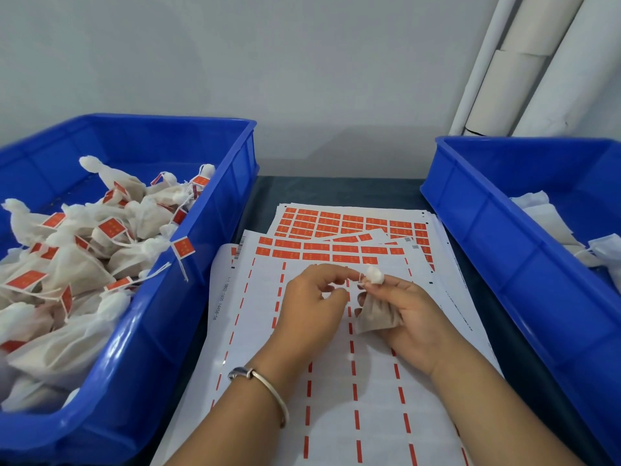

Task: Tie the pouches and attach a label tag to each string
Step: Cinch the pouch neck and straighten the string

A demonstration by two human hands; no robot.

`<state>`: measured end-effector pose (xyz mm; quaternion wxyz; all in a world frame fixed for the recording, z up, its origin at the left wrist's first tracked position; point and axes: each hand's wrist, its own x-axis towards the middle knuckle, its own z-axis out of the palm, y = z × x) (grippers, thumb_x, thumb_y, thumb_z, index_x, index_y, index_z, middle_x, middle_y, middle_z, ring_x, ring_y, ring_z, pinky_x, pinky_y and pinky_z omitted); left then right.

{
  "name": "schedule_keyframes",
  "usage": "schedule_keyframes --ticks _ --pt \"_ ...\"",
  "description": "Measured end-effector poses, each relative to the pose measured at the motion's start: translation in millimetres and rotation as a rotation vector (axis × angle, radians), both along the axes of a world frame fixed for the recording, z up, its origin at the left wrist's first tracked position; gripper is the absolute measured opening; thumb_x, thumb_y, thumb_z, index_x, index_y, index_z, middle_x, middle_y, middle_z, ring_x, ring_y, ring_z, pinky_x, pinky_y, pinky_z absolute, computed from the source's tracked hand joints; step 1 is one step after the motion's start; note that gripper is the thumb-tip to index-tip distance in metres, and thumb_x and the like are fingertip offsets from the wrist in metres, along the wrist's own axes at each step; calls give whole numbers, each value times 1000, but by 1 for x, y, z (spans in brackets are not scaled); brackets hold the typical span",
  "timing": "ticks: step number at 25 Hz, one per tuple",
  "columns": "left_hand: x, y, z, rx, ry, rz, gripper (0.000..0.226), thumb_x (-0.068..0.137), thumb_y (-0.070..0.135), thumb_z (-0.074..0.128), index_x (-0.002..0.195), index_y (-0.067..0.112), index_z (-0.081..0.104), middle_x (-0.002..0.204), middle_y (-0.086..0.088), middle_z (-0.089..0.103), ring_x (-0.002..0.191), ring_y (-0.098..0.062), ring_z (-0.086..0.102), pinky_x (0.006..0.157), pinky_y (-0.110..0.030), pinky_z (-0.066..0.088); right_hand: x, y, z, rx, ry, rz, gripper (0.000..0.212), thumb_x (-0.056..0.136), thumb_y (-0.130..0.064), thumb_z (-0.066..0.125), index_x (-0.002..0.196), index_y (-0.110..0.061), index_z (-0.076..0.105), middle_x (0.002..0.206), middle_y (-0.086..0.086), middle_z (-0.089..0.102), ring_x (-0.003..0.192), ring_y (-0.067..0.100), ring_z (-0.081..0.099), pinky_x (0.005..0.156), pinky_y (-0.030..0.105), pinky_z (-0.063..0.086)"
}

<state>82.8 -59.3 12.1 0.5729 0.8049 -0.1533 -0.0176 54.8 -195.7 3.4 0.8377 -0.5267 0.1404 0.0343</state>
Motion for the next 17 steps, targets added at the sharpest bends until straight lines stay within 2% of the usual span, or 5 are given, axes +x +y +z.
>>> schedule_keyframes --ticks 4,8,10,12,17 --pt "-3 -1 1 70 -82 -58 16 84 39 64 90 50 56 92 37 52 91 11 52 65 -2 40 -1 0 1 -56 -27 -19 21 74 -20 65 90 -20 78 105 4 72 106 23 64 94 41 50" --pt "5 -1 -4 119 -197 77 16 82 35 64 96 32 70 83 30 54 80 6 54 72 -6 40 -1 2 2 -106 -16 -21 18 84 -18 62 84 -26 78 93 -5 74 88 10 69 77 24 54" --pt "9 3 -5 225 -272 94 21 82 36 64 98 26 73 83 26 54 78 3 53 73 -6 38 0 2 1 -110 16 -40 19 87 -15 62 83 -23 78 84 -5 74 81 11 68 72 23 52" --pt "10 5 -6 344 -365 45 24 82 40 63 99 25 72 86 22 55 78 2 49 73 -7 36 1 2 1 -116 33 -56 16 87 -16 62 85 -19 78 86 -4 74 90 15 65 75 26 52" --pt "7 3 -8 352 -355 -7 30 82 41 64 108 26 68 90 19 57 75 9 47 70 -4 35 1 1 0 -102 14 -27 17 87 -16 61 90 -18 77 100 3 73 101 21 65 86 31 53"
